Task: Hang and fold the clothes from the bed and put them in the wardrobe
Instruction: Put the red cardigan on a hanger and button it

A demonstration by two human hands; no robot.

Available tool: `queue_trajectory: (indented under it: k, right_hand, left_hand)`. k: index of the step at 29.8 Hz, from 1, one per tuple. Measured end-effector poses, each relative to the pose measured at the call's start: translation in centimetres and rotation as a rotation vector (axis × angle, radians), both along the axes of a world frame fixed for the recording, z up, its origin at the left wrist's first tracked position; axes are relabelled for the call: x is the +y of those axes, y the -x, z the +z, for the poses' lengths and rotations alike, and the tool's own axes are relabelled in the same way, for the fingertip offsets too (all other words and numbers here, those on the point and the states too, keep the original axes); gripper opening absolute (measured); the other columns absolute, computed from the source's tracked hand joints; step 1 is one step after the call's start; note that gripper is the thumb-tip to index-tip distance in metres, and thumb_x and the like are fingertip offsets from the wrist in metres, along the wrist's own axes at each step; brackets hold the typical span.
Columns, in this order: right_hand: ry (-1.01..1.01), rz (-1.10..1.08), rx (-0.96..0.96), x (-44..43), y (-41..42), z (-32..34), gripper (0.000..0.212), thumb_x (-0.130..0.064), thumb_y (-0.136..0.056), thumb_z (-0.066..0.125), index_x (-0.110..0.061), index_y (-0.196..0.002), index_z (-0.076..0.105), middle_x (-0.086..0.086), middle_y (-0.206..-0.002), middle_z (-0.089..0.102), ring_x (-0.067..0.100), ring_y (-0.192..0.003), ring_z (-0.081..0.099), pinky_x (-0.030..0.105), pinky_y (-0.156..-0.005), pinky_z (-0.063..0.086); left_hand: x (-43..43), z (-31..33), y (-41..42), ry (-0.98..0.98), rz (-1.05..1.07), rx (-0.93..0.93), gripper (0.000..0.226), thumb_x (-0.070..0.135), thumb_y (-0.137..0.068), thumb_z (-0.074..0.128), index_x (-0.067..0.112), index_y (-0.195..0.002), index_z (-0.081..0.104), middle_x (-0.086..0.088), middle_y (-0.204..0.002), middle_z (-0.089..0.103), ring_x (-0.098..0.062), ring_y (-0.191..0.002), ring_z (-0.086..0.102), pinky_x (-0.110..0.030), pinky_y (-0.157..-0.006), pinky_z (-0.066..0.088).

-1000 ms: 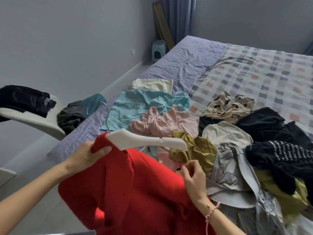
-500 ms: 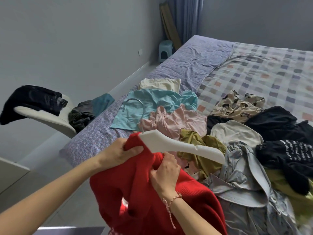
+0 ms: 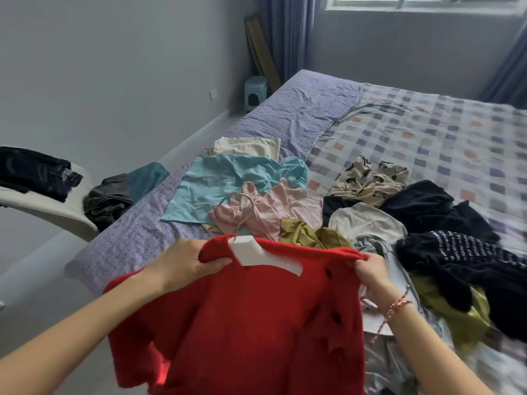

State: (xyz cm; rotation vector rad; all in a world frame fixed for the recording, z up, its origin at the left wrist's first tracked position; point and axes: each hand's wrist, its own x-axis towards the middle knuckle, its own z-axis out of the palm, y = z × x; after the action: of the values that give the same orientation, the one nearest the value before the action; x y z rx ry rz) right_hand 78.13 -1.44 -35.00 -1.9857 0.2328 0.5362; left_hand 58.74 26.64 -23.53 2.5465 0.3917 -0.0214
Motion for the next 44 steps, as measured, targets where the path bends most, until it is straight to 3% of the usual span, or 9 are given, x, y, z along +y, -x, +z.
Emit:
queue_trajectory:
  k: [5,10,19,22,26,28,38,41,44]
  right_hand:
    - [-0.261,0.177,0.03,-0.1,0.5,2.4,0.017,-0.012,-0.092,0.057,-0.009,-0.078,0.067,0.013,-0.076,0.063,0.017,-0.062,0.058,0.028,-0.06,0.046]
    - [0.135,0.216,-0.303,-0.6,0.7,4.8,0.028,-0.048,-0.071,0.073,-0.022,-0.08,0.073,-0.002,-0.078,0.071,0.014,-0.076,0.065,0.031,-0.071,0.05]
    - [0.555,0.494,-0.416,-4.5,-0.9,7.1,0.026,0.003,-0.075,0.049,-0.009,-0.098,0.045,0.013,-0.109,0.046,0.032,-0.107,0.048,0.035,-0.084,0.042]
    - [0.816,0.407,-0.52,-6.7,-1.4,6.8,0.032,-0.001,-0.082,0.05,-0.004,-0.113,0.046,0.018,-0.117,0.046,0.037,-0.111,0.048,0.043,-0.085,0.044]
    - [0.342,0.081,-0.234,-8.8,-1.9,5.9,0.007,-0.003,-0.078,0.052,0.001,-0.08,0.058,0.022,-0.078,0.059,0.033,-0.075,0.059,0.033,-0.062,0.045]
    - [0.129,0.041,-0.155,-8.7,-1.7,5.3,0.027,-0.005,-0.08,0.057,-0.011,-0.055,0.047,0.007,-0.053,0.043,0.015,-0.051,0.041,0.021,-0.042,0.03]
    - [-0.359,0.009,-0.271,-2.9,3.3,15.3,0.025,0.004,-0.083,0.049,-0.014,-0.069,0.058,0.008,-0.066,0.058,0.025,-0.065,0.053,0.038,-0.061,0.045]
    - [-0.504,0.442,-0.363,-2.4,9.4,18.8,0.007,-0.008,-0.076,0.059,-0.015,-0.075,0.06,-0.003,-0.065,0.058,0.013,-0.06,0.051,0.027,-0.056,0.04]
    - [-0.185,1.114,-0.601,-3.5,10.3,18.9,0.017,-0.018,-0.074,0.074,-0.022,-0.087,0.064,-0.012,-0.084,0.058,0.002,-0.079,0.054,0.025,-0.075,0.047]
  left_hand:
    - [-2.0,-0.1,-1.7,0.063,0.027,-0.063,0.031,0.056,-0.074,0.067,0.032,-0.057,0.057,0.027,-0.053,0.057,0.012,-0.055,0.051,-0.012,-0.055,0.037]
    - [-3.5,0.1,-2.7,0.133,-0.039,-0.128,0.064,0.072,-0.058,0.049,0.022,-0.09,0.073,0.017,-0.065,0.064,0.008,-0.061,0.054,-0.012,-0.059,0.039]
    - [-5.9,1.4,-3.0,0.143,-0.086,-0.139,0.015,0.053,-0.073,0.068,0.051,-0.059,0.061,0.031,-0.053,0.055,0.013,-0.053,0.05,-0.008,-0.052,0.035]
    - [-6.0,1.3,-3.5,0.165,-0.091,-0.171,0.056,0.082,-0.058,0.056,0.029,-0.071,0.069,0.015,-0.061,0.064,0.005,-0.057,0.053,-0.017,-0.057,0.043]
    - [-6.3,1.3,-4.0,0.15,-0.085,-0.147,0.073,0.084,-0.053,0.051,0.019,-0.081,0.071,0.006,-0.068,0.068,0.001,-0.061,0.057,-0.023,-0.062,0.046]
    - [-6.9,1.2,-4.2,0.187,-0.104,-0.181,0.07,0.078,-0.056,0.054,0.015,-0.082,0.072,0.0,-0.07,0.068,0.002,-0.059,0.052,-0.023,-0.06,0.044]
    - [-9.8,0.5,-5.2,0.087,-0.108,-0.117,0.063,0.076,-0.06,0.047,0.019,-0.076,0.068,0.011,-0.066,0.066,0.001,-0.062,0.058,-0.024,-0.062,0.046]
    - [-9.9,1.2,-5.9,0.092,-0.06,-0.144,0.049,0.07,-0.061,0.055,0.021,-0.057,0.058,0.02,-0.049,0.056,0.006,-0.05,0.051,-0.02,-0.053,0.036]
    - [-8.8,3.0,-6.0,0.216,-0.008,-0.286,0.049,0.067,-0.055,0.053,0.021,-0.044,0.041,0.015,-0.039,0.044,0.0,-0.038,0.038,-0.016,-0.043,0.027]
